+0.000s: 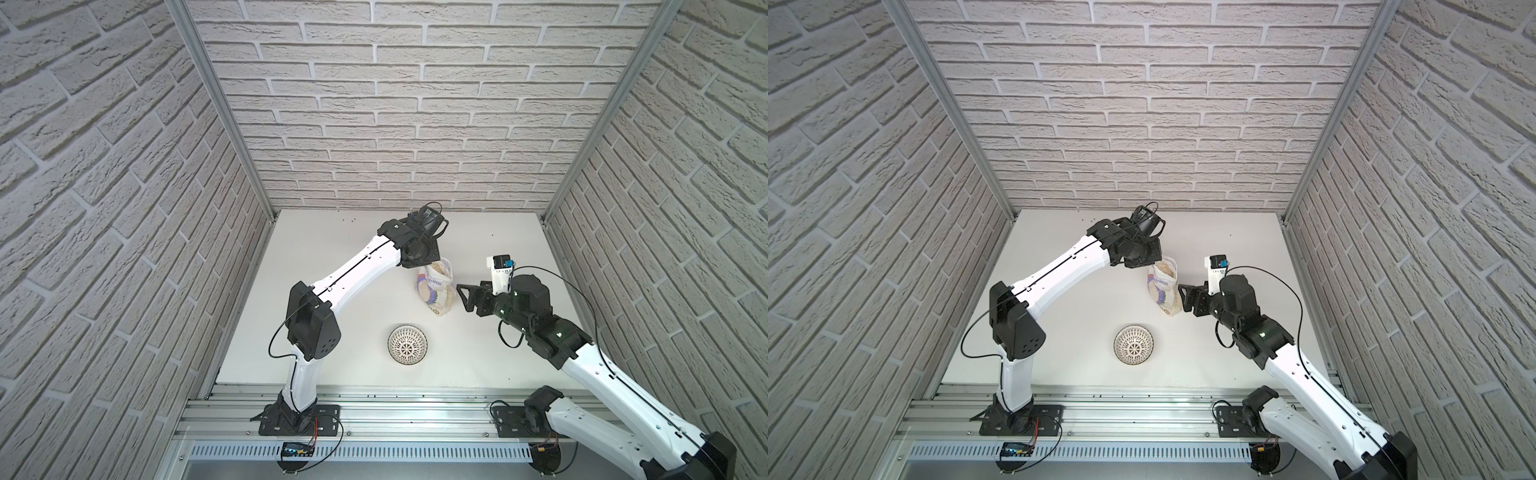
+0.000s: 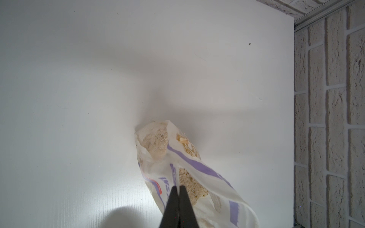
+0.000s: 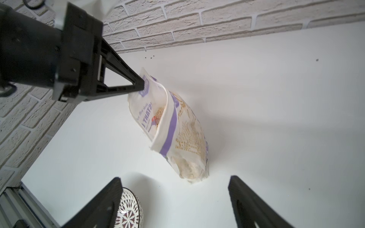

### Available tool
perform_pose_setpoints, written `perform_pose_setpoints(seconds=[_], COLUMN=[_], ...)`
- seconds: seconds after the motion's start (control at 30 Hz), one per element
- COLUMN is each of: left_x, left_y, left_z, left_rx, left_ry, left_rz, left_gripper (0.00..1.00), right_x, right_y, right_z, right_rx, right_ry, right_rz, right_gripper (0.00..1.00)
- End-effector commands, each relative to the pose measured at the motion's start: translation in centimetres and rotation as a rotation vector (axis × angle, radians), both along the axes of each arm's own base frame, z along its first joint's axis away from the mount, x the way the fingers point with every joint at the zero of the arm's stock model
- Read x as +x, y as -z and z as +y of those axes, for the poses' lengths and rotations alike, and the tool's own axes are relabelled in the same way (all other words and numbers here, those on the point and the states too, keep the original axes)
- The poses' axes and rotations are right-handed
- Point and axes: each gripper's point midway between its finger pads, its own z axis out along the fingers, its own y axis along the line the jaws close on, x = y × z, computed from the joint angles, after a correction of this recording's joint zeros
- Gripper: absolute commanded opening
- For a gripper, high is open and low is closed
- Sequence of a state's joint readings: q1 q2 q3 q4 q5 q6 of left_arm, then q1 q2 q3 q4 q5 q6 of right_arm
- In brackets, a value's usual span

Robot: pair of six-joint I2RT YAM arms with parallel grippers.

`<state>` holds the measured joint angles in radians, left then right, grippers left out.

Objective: Pour the oats into the breakfast bowl
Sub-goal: Open the oats bag at the center of the board.

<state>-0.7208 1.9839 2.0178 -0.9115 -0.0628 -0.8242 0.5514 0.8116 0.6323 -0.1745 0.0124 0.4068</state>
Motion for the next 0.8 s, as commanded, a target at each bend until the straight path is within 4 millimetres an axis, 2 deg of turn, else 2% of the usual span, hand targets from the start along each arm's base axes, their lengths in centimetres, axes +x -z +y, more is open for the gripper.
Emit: perform_pose_setpoints(seconds=[0.0,0.07,0.13,0.23,0.5,0.77], left_x=[1.1,1.1,1.0,0.9,0.8,0.8], left_y=[-2.0,-1.9,-1.7,-1.5,-0.7,-0.7], left_z=[-0.8,-0.8,-0.7,-0.7,-1.3,-1.7], left_rx=[-0.049,-0.043,-0.032,-0.032,-0.043,-0.061], left_ry=[0.028,0.038,0.039,0.047,0.067,0.075], left_rz=[-0.064,-0.065,-0.064,-0.057,-0.030,-0.021], left_gripper=[0.00,0.00,0.00,0.00,0.00,0.00], right_x=[-0.1,-0.3,-0.6,-1.2,-0.2,1.3], right_y=[2.0,4.4,6.3,7.7,9.9,10.9], right_z=[-1.1,-2.1,-2.1,-0.1,1.8,4.4], right_rx=[0.078,0.104,0.127,0.125,0.016,0.010], right_ry=[0.093,0.163,0.169,0.060,-0.038,-0.106], right_rz=[-0.026,-0.015,-0.007,-0.077,-0.157,-0.224], right_gripper=[1.00,0.99,0.99,0.99,0.99,0.99])
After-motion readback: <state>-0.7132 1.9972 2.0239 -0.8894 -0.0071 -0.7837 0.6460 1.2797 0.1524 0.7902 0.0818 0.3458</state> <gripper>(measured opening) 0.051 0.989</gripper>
